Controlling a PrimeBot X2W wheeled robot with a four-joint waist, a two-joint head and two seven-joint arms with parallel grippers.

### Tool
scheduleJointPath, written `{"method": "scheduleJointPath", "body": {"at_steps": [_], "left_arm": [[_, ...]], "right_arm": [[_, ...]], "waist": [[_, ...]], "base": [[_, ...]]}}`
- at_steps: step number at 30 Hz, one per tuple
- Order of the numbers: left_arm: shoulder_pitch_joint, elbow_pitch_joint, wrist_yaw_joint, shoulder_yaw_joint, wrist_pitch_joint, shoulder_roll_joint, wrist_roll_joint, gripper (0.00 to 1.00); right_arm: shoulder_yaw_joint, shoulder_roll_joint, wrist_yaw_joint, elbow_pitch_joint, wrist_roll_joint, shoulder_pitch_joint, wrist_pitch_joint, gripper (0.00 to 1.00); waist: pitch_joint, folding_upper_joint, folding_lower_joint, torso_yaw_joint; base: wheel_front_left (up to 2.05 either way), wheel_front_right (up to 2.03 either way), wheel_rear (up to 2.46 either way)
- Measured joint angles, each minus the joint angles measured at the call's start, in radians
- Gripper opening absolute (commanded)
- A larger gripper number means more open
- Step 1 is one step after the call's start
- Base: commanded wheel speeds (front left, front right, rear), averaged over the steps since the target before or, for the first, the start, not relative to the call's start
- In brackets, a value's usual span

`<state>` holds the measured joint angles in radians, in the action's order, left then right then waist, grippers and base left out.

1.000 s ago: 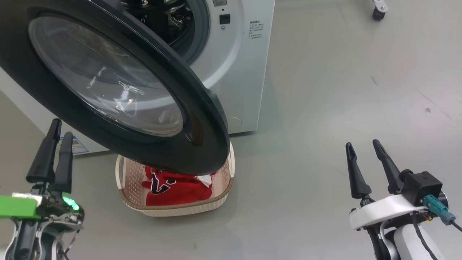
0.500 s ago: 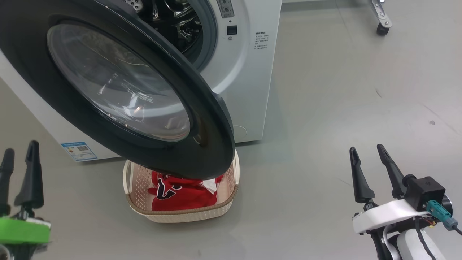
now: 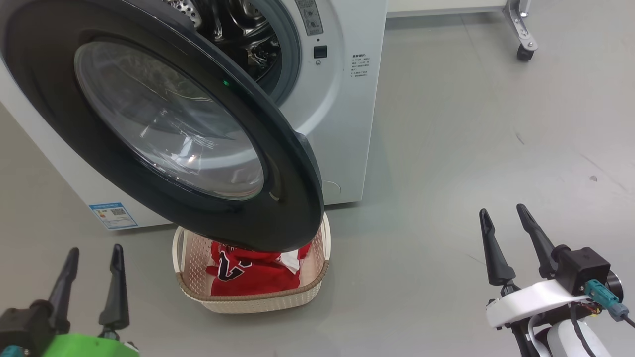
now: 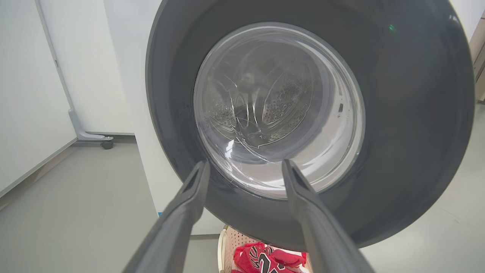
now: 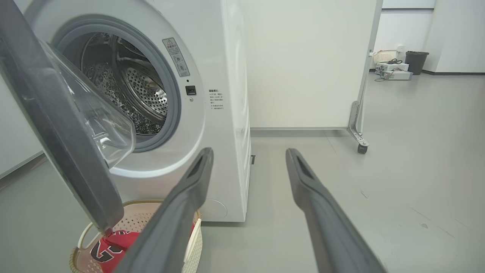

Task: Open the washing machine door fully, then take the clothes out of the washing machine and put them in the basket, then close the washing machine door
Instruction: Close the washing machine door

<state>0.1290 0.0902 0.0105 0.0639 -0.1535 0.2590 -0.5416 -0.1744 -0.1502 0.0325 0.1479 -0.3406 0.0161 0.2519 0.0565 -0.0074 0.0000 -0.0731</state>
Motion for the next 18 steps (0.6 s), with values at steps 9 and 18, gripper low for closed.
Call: {"method": "scheduleJointPath", "body": {"at_steps": [9, 18], "left_arm": [[0.03, -0.046, -0.068, 0.04, -0.026, -0.058, 0.028, 1.0], [0.032, -0.066, -0.085, 0.045, -0.042, -0.082, 0.042, 1.0]], "right_arm": [[-0.009, -0.001, -0.006, 0.009, 0.009, -0.028, 0.0, 1.0], [-0.013, 0.0, -0.009, 0.012, 0.009, -0.039, 0.0, 1.0]], "waist": [[-0.028, 0.0, 0.0, 0.003], [-0.03, 0.0, 0.0, 0.003]], "base": [[0.0, 0.0, 0.0], [0.0, 0.0, 0.0]]}}
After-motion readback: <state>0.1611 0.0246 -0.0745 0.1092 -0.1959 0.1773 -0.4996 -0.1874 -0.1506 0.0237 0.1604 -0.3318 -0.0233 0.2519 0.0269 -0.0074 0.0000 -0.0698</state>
